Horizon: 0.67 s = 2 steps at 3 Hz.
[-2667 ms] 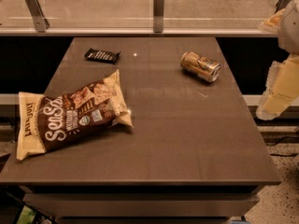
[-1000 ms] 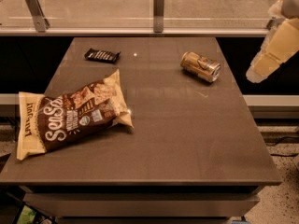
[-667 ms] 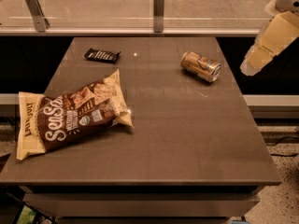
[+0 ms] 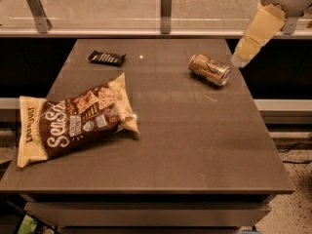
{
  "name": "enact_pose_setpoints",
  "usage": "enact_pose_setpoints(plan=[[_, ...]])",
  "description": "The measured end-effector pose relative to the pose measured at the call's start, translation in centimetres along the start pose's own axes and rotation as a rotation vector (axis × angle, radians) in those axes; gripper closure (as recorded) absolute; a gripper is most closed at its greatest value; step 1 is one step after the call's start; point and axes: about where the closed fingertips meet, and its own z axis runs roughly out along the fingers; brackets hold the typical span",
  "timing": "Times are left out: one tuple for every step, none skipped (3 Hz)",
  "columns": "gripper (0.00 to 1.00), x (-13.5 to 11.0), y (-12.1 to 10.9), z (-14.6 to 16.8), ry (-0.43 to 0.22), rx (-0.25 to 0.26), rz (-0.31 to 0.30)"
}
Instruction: Place orange can upright
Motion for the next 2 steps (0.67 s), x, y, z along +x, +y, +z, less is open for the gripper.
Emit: enact_pose_setpoints(plan=[[0.00,-1.3,-0.9,1.3,0.012,-0.014,-0.007],[0.00,-2.3,-1.7,2.7,0.020,-0.031,-0.007]])
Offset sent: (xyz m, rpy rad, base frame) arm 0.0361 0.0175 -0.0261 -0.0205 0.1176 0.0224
